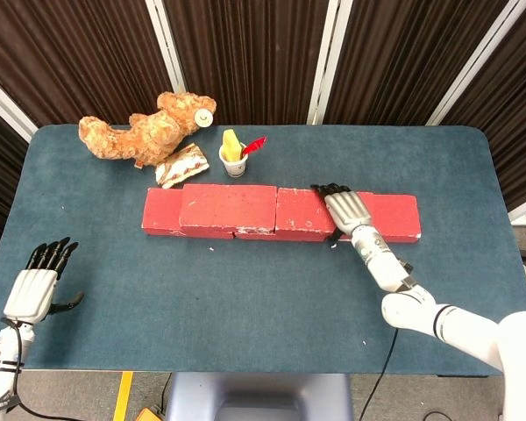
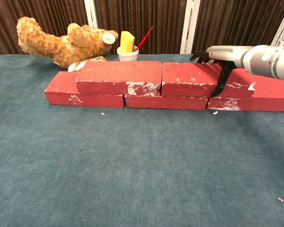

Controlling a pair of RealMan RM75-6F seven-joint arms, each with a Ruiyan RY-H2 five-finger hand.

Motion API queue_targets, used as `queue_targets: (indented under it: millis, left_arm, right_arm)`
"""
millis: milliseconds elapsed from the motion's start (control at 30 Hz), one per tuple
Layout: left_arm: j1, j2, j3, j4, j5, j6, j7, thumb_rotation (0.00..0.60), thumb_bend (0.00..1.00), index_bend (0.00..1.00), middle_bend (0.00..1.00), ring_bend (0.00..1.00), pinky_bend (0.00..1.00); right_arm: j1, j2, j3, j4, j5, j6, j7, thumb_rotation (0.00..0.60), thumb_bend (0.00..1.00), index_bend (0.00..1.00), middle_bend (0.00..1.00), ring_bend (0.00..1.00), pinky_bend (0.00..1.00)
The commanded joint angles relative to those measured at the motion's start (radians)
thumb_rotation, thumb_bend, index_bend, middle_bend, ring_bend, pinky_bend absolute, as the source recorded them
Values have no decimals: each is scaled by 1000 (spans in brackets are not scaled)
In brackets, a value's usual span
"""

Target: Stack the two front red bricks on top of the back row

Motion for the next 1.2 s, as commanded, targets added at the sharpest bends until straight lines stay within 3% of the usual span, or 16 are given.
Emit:
queue_targets:
  millis: [33, 300, 533, 867, 1200]
  left_arm:
    - [0, 0, -1, 1, -1, 0, 0, 600, 230, 0, 0, 0, 46]
    - [0, -1, -2, 3, 0, -1, -3, 600, 230, 0, 0, 0, 46]
    - [0, -1, -4, 3, -1, -2, -4, 600, 230, 0, 0, 0, 47]
    - [1, -1, -4, 5, -1, -2, -5, 600, 230, 0, 0, 0, 46]
    - [3, 0, -3, 1, 4, 4, -4, 600, 230, 0, 0, 0, 47]
  right_arm:
    - [1, -1, 0, 0, 1, 2, 1, 600, 209, 0, 110, 53, 327]
    - [6, 2, -1, -3, -1, -3, 12, 600, 210, 0, 81, 30, 310]
    - [10, 10, -5, -6, -6, -9, 16, 600, 210, 0, 34, 0, 232]
    - [15, 10, -8, -13, -2, -4, 14, 600, 66, 0, 0, 0, 175]
    - [-26, 84, -2, -113, -50, 52, 61, 600, 50, 0, 0, 0, 151]
